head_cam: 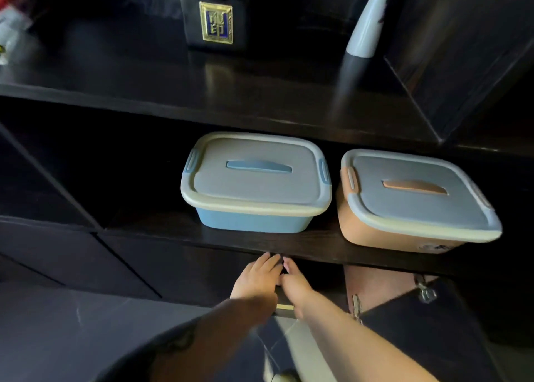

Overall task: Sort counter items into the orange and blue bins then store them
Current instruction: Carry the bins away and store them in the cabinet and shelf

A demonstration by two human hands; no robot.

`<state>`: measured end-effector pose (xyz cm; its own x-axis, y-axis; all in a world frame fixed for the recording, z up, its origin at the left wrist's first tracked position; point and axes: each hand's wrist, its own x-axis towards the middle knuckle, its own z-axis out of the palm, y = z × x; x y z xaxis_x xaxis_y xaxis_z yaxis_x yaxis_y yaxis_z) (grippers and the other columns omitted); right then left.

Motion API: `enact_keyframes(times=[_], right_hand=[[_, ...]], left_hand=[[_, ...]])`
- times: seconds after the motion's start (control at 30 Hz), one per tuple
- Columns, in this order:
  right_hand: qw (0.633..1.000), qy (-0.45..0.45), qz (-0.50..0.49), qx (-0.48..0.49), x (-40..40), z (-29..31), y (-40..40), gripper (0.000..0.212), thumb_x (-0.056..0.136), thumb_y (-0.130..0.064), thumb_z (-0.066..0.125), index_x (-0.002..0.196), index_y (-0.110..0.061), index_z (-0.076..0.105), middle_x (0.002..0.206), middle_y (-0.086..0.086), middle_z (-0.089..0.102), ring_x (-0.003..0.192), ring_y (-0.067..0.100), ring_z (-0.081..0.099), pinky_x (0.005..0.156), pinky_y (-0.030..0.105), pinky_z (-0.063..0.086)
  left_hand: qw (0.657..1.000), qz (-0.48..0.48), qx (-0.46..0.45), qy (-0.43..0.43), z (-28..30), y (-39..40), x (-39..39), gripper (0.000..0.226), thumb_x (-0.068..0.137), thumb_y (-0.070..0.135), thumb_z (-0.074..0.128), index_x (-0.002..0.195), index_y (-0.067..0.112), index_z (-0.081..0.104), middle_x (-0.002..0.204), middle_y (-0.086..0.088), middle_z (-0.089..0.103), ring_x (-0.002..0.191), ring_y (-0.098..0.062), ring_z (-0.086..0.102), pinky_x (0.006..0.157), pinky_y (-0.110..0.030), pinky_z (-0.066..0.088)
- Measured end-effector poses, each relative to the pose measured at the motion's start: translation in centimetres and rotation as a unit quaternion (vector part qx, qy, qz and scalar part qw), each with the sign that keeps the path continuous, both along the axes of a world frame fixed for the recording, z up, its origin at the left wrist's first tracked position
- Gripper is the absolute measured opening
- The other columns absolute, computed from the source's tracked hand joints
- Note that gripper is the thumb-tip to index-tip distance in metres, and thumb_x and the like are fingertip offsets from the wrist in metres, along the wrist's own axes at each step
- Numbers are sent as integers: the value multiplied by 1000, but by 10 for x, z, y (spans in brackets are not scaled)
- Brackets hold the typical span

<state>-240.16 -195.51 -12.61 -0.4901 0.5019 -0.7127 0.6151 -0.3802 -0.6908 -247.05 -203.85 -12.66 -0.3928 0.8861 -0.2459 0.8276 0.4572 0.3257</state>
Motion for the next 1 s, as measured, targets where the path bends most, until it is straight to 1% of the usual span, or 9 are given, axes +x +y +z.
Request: enact_keyframes(times=[0.1, 0.23, 0.33, 0.43, 0.6, 0.73, 0.87, 0.93, 1.0], right_hand=[[998, -11, -33, -55, -11, 0, 0, 49, 100, -16, 39, 147, -30, 32, 125, 7, 57, 98, 24, 61, 68, 31, 53], [997, -55, 24, -50, -18, -7, 9, 60, 99, -21, 40, 153, -24, 12, 144, 10, 44, 127, 27, 48, 107, 43, 40], [996, -63, -7, -55, -22, -12, 21, 63, 94, -12, 46, 150, -25, 20, 121, 13, 57, 112, 28, 55, 101, 40, 43], [997, -56, -5, -61, -18, -16, 24, 61, 90, -3, 45, 146, -22, 29, 122, 10, 57, 110, 23, 53, 99, 35, 38], [998, -39, 41, 18, -10, -25, 30, 33, 81, 4, 49, 102, -20, 56, 106, 9, 67, 79, 11, 57, 62, 22, 44], [996, -27, 60, 55, -3, -25, 31, 38, 82, 4, 51, 108, -23, 55, 103, 0, 61, 90, 15, 55, 70, 25, 46], [993, 6, 78, 92, 19, -30, 21, 11, 92, -10, 52, 96, -18, 60, 91, -1, 64, 85, 13, 60, 76, 23, 45], [986, 1, 116, 122, 27, -30, 17, 17, 97, -18, 47, 85, -18, 60, 88, 3, 63, 88, 19, 58, 79, 27, 42], [979, 1, 148, 140, 32, -31, 13, 28, 98, -25, 48, 72, -19, 56, 85, 6, 64, 89, 23, 60, 83, 32, 42]], left_hand=[[999, 36, 31, -25, -5, -1, 2, 69, 88, 23, 48, 150, 23, 19, 158, 11, 14, 146, -9, 5, 116, -23, 11], [998, 53, 38, -19, -6, -3, 3, 69, 86, 21, 47, 150, 22, 21, 157, 9, 18, 146, -8, 9, 116, -21, 7], [997, 65, 41, -19, -6, -2, 2, 69, 86, 17, 44, 150, 22, 19, 157, 10, 16, 146, -8, 8, 116, -21, 6], [995, 82, 52, -20, -8, -2, 5, 71, 84, 14, 44, 150, 25, 20, 157, 12, 17, 146, -7, 8, 117, -21, 6], [992, 109, 68, -12, -13, 2, 8, 71, 84, 15, 43, 149, 30, 20, 155, 14, 19, 146, -6, 7, 116, -20, 6], [986, 148, 82, -2, -17, 0, 18, 68, 89, 20, 41, 150, 31, 14, 158, 15, 8, 146, -5, 0, 116, -19, 3], [979, 185, 90, -3, -23, -2, 32, 55, 98, 30, 32, 150, 33, 14, 159, 13, 1, 146, -7, -3, 116, -19, 3], [974, 207, 89, -1, -27, -6, 40, 48, 100, 37, 27, 148, 34, 23, 158, 14, 10, 146, -6, 2, 115, -20, 8], [969, 231, 90, 6, -19, -11, 49, 43, 98, 40, 29, 134, 32, 49, 145, 14, 42, 142, -8, 27, 109, -20, 20]])
